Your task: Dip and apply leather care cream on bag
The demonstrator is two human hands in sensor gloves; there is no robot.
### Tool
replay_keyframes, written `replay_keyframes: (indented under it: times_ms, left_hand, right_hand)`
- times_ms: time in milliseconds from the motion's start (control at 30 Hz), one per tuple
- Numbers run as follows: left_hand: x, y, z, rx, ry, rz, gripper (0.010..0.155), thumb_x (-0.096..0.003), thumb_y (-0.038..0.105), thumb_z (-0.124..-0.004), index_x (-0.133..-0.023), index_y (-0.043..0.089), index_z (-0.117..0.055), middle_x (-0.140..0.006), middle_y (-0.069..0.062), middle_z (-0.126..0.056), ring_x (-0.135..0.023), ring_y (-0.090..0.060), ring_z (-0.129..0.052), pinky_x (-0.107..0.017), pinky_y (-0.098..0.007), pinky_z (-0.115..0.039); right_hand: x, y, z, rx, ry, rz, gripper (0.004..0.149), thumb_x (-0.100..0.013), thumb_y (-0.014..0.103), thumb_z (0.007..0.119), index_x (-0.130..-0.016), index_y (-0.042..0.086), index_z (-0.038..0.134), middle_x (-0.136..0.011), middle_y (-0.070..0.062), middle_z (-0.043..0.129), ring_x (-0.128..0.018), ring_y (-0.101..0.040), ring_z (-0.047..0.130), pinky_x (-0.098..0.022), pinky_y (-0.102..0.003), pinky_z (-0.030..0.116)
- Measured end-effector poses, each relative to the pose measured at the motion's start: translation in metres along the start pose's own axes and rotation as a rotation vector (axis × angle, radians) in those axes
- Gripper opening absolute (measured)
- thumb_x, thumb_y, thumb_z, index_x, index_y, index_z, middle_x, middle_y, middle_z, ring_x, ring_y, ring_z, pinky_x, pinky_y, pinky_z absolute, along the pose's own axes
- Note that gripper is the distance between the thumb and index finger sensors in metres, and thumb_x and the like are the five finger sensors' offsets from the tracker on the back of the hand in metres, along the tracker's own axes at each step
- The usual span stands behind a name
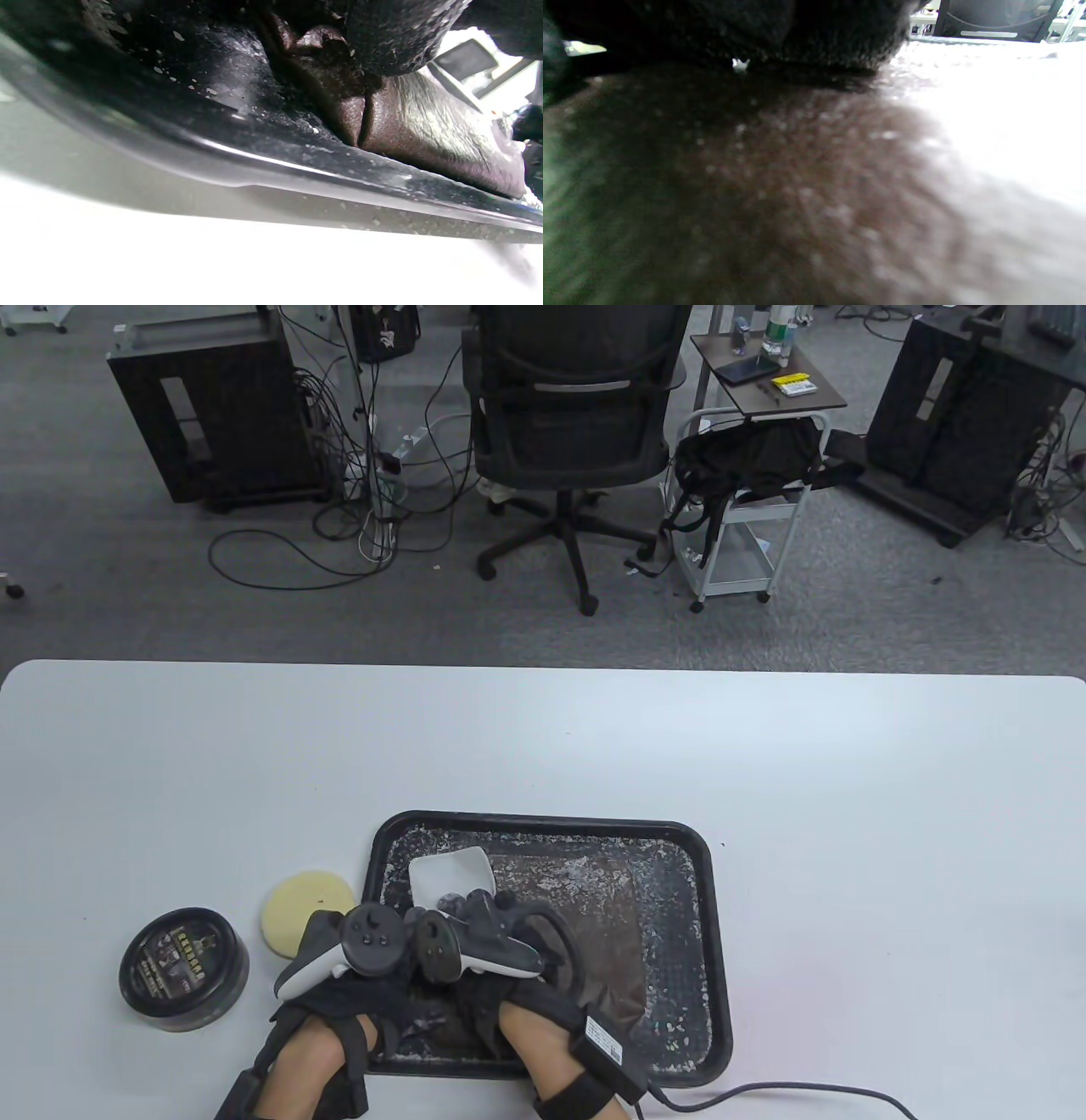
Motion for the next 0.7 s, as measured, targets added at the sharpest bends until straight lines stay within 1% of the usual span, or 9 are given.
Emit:
replay_keyframes:
  times_ms: [67,167,267,700]
  left_hand:
    - [0.000,0.000,0.000,-0.003,0.000,0.005,0.101,-0.0429,0.055,-0.076,-0.094,0.026,0.006,-0.109,0.001,-0.025,-0.104,-0.028,-0.025,-0.070,-0.048,-0.009]
    - [0.001,-0.001,0.000,-0.005,0.001,0.010,0.094,-0.0430,0.054,-0.076,-0.098,0.030,-0.004,-0.110,0.002,-0.026,-0.104,-0.027,-0.025,-0.070,-0.047,-0.009]
    - [0.001,0.000,-0.001,-0.020,-0.005,0.012,0.091,-0.0428,0.054,-0.076,-0.100,0.030,-0.010,-0.110,0.003,-0.025,-0.104,-0.027,-0.024,-0.069,-0.047,-0.008]
    - [0.001,0.000,-0.002,-0.029,-0.015,0.021,0.087,-0.0428,0.055,-0.075,-0.102,0.031,-0.015,-0.109,0.004,-0.023,-0.104,-0.026,-0.022,-0.069,-0.047,-0.007]
  right_hand:
    - [0.002,-0.004,0.001,0.004,0.015,0.004,0.059,-0.046,0.020,0.070,-0.103,0.030,0.061,-0.112,-0.005,0.054,-0.103,-0.036,0.057,-0.075,-0.056,0.045]
    - [0.004,-0.009,0.003,0.013,0.032,0.013,0.058,-0.046,0.019,0.070,-0.103,0.030,0.062,-0.112,-0.005,0.055,-0.103,-0.036,0.058,-0.075,-0.057,0.046]
    - [0.007,-0.016,0.004,0.032,0.062,0.030,0.058,-0.046,0.019,0.071,-0.102,0.030,0.063,-0.112,-0.004,0.056,-0.103,-0.036,0.058,-0.075,-0.057,0.046]
    - [0.020,-0.047,0.001,-0.007,0.191,0.149,0.057,-0.046,0.018,0.071,-0.101,0.030,0.066,-0.112,-0.004,0.057,-0.103,-0.036,0.057,-0.075,-0.057,0.046]
Point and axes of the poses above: the tracker on the back of each hand, its own y axis roughly to the thumb side, its own x axis roughly from the fingertips to the wrist, z = x × y, the point moved 3 cm from there along -x, roughly from the wrist to the fingertips
